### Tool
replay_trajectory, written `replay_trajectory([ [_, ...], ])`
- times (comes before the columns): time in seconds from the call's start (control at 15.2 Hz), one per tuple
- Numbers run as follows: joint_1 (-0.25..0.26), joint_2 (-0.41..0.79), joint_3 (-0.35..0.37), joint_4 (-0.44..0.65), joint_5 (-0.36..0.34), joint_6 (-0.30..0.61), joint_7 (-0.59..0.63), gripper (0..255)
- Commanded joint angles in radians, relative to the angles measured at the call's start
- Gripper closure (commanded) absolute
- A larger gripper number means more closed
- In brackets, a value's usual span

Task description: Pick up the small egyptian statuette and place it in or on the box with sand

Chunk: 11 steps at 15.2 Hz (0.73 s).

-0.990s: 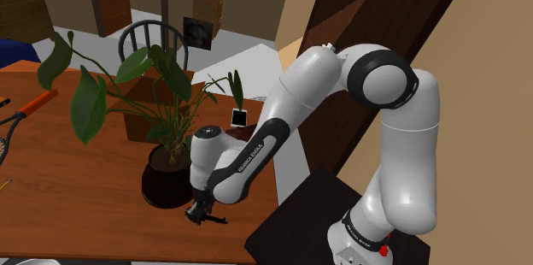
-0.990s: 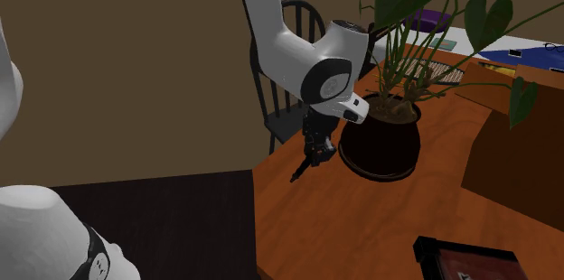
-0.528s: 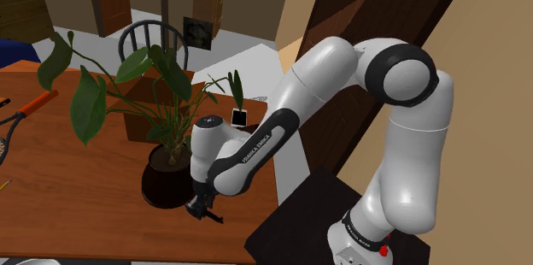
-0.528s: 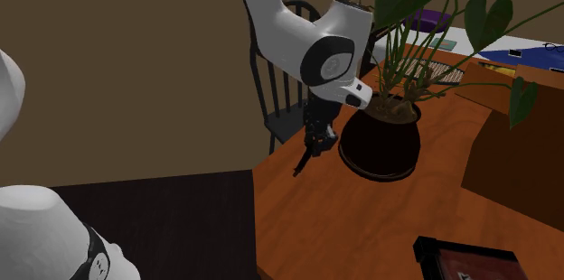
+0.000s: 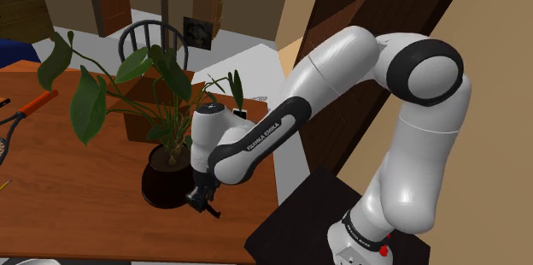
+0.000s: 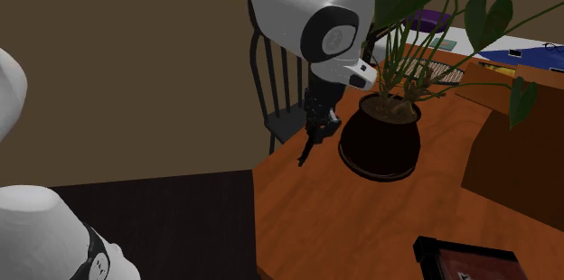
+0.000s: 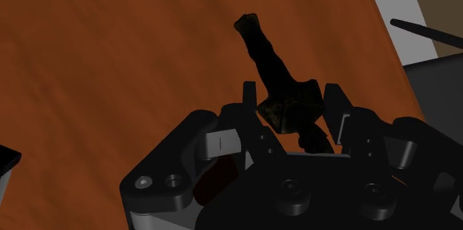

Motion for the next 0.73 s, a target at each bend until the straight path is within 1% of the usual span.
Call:
replay_trajectory([
  [0.0, -0.005, -0.028, 0.007, -0.002, 0.012, -0.025, -0.006, 255],
  [0.2, -0.009, -0.053, 0.012, -0.001, 0.023, -0.050, -0.012, 255],
  [0.66, -0.124, -0.058, -0.052, 0.011, 0.023, -0.081, -0.187, 255],
])
